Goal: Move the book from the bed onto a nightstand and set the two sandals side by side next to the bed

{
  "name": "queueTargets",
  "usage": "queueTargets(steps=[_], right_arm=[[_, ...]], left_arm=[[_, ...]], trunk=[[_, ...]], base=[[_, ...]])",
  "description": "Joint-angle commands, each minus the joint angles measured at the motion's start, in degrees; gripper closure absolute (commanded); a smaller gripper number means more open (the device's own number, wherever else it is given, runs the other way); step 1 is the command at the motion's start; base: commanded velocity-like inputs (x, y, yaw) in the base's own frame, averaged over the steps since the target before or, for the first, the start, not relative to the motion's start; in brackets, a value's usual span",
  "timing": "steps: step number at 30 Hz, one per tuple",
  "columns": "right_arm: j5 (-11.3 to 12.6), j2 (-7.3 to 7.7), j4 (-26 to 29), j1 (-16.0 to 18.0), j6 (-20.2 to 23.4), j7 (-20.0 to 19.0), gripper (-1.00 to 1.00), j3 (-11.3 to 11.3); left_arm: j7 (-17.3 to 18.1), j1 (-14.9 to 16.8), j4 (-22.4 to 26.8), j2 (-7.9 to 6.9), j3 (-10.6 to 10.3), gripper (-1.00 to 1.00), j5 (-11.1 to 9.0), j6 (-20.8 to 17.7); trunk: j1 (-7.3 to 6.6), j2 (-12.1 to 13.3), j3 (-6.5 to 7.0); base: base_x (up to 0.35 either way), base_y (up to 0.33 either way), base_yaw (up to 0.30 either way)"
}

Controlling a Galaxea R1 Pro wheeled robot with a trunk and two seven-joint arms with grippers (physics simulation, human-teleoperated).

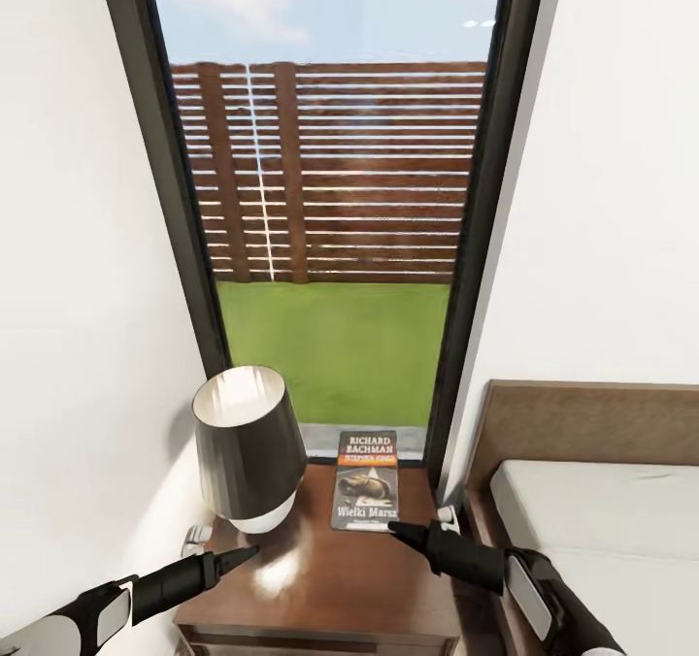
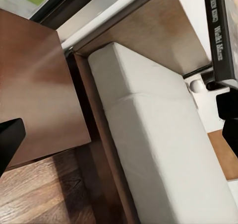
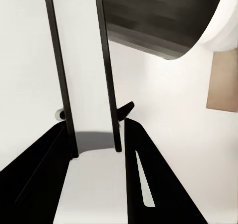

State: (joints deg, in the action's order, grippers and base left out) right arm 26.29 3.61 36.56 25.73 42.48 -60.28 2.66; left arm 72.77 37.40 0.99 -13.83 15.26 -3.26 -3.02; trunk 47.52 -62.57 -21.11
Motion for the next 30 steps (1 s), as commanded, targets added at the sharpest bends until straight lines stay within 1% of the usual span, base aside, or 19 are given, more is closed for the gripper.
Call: queueTargets(steps=[1,12,30], right_arm=[[0.34,0.00,0.03,0.03,0.36,-0.11,1.00,0.06],[0.51,-0.02,0.09,0.02,0.33,-0.04,1.00,0.04],[0.17,-0.19,0.01,0.02,0.24,0.16,1.00,-0.03]], left_arm=[[0.18,0.04,-0.02,0.01,-0.21,-1.00,-0.34,-0.32],[0.18,0.04,-0.02,0.03,-0.23,-1.00,-0.34,-0.32],[0.24,0.04,-0.02,0.03,-0.25,-1.00,-0.33,-0.34]], trunk=[[0.23,-0.46,-0.25],[2.64,-4.87,-2.23],[6.60,-12.09,-5.46]], base=[[0.000,0.000,0.000],[0.000,0.000,0.000],[0.000,0.000,0.000]])
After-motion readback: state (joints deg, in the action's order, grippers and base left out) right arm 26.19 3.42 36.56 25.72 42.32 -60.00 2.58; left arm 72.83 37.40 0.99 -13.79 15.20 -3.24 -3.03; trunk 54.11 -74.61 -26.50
